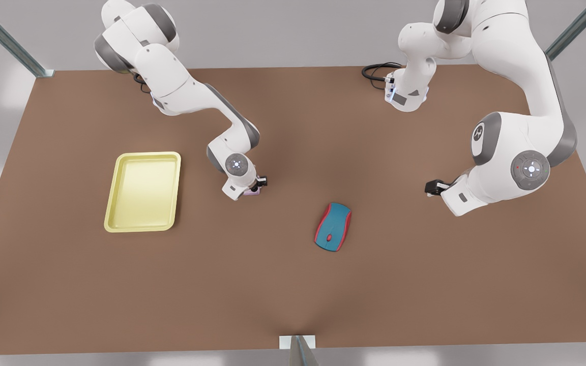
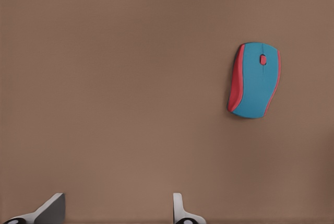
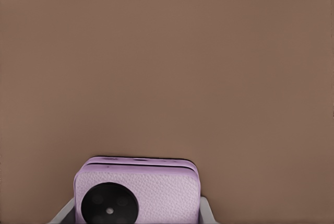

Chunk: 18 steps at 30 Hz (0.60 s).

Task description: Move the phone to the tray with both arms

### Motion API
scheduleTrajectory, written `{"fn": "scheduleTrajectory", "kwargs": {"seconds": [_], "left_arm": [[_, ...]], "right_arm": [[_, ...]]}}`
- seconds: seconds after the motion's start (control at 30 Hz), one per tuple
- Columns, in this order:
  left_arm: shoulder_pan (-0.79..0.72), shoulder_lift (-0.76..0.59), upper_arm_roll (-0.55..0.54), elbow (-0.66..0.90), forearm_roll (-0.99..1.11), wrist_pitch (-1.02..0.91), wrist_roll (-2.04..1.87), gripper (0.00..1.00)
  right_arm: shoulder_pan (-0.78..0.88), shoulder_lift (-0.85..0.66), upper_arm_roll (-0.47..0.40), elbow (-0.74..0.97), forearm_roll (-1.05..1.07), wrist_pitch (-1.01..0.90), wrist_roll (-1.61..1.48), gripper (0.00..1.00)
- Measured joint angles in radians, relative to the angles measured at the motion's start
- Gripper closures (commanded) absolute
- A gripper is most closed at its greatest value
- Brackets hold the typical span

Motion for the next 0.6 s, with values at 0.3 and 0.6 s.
{"fn": "scheduleTrajectory", "kwargs": {"seconds": [0.3, 0.6], "left_arm": [[0.000, -0.016, -0.016, 0.026, -0.024, -0.014, 0.004, 0.00], [0.000, 0.005, -0.007, 0.024, -0.023, -0.051, 0.003, 0.00]], "right_arm": [[-0.174, -0.217, -0.011, 0.019, 0.002, -0.125, -0.025, 0.22], [-0.396, -0.327, -0.464, -0.173, 0.005, -0.235, -0.334, 0.22]]}}
